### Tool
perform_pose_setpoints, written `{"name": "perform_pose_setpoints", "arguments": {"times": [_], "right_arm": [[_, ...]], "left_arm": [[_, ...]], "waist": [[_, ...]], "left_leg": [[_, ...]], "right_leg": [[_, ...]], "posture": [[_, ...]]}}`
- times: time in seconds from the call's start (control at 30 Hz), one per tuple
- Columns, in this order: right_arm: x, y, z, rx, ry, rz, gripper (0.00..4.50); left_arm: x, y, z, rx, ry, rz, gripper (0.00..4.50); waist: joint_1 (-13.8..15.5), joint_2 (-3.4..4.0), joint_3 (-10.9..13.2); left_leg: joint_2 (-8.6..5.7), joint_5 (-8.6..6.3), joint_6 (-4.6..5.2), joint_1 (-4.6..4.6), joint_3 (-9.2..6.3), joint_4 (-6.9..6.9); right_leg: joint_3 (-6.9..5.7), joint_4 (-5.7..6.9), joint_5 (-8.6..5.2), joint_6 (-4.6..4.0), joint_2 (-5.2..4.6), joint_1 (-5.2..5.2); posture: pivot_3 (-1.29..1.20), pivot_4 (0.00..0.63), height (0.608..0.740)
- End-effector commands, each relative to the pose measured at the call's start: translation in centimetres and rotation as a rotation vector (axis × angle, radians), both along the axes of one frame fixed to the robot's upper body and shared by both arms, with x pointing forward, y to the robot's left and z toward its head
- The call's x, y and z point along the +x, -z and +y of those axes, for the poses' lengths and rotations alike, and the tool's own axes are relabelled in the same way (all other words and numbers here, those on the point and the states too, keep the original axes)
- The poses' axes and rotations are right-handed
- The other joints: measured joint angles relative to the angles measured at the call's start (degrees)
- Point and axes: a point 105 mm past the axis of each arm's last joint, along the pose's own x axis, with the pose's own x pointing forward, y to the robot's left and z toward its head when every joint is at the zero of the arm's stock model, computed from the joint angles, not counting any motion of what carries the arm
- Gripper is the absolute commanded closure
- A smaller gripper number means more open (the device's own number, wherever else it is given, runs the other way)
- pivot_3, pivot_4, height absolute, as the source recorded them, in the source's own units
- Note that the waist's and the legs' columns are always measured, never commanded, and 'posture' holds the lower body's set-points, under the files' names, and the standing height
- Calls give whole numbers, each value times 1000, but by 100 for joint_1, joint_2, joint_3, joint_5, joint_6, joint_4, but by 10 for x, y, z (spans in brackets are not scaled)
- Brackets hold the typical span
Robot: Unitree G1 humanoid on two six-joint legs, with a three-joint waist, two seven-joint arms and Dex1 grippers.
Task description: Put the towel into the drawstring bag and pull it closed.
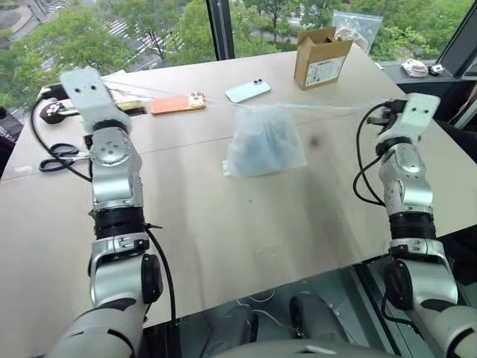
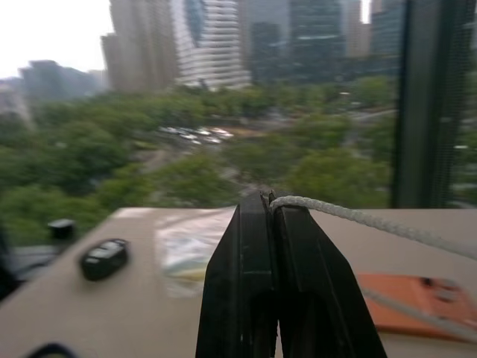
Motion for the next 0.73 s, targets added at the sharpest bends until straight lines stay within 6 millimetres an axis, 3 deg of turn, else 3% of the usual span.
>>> {"name": "perform_pose_setpoints", "arguments": {"times": [0.03, 0.1, 0.13, 0.2, 0.23, 0.37, 0.43, 0.47, 0.6, 0.73], "right_arm": [[-34, 2, 68, -184, -508, 22, 4500], [-45, 16, 67, -254, -577, 83, 3866], [-51, 24, 64, -277, -611, 119, 3621], [-66, 38, 58, -322, -699, 196, 2677], [-72, 44, 52, -336, -718, 229, 2471], [-93, 67, 26, -419, -759, 350, 855], [-103, 75, 15, -440, -783, 384, 0], [-103, 74, 11, -438, -769, 372, 0], [-96, 62, 0, -363, -694, 263, 0], [-95, 63, -2, -365, -682, 222, 0]], "left_arm": [[-9, 21, -95, 62, 616, 129, 4463], [-27, 44, -113, 154, 793, 236, 4500], [-35, 55, -113, 207, 829, 292, 3945], [-48, 72, -107, 258, 895, 386, 3202], [-55, 82, -102, 270, 924, 445, 3006], [-93, 131, -72, 360, 1007, 753, 1390], [-114, 145, -59, 371, 1042, 845, 429], [-117, 146, -56, 374, 1045, 841, 12], [-110, 143, -44, 295, 936, 783, 12], [-115, 142, -54, 288, 970, 737, 12]], "waist": [[-7, 5, -3], [-35, 6, -3], [-42, 6, -2], [-42, 7, -1], [-36, 7, -1], [-27, 11, 0], [-11, 15, 1], [19, 16, 3], [152, 16, 2], [202, 15, 2]], "left_leg": [[0, 0, 0, -11, -1, 2], [0, -1, 2, -13, 2, 9], [0, -7, 13, -16, 3, 6], [-1, -8, 14, -15, 4, 4], [-1, -8, 15, -15, 3, 0], [2, -8, 14, -9, -2, -22], [2, -8, 14, 1, -1, -26], [2, -8, 15, 4, -1, -29], [1, -10, 16, 33, 0, -31], [0, -12, 20, 35, -3, -25]], "right_leg": [[0, 2, 1, 1, -3, 1], [3, 14, 1, 2, -7, 2], [4, 9, 1, 2, -7, -1], [3, 5, 1, 2, -5, -4], [0, -1, 1, 1, -2, -8], [-4, -4, 0, 1, 4, -33], [-2, -1, 1, 1, 4, -28], [-3, -4, 1, 1, 4, -26], [-5, -17, 1, 1, 5, 18], [-10, -11, 3, 5, 3, 21]], "posture": [[0, 150, 740], [0, 150, 740], [0, 150, 740], [0, 150, 740], [0, 150, 740], [0, 150, 740], [0, 150, 740], [0, 150, 740], [0, 150, 740], [0, 150, 740]]}}
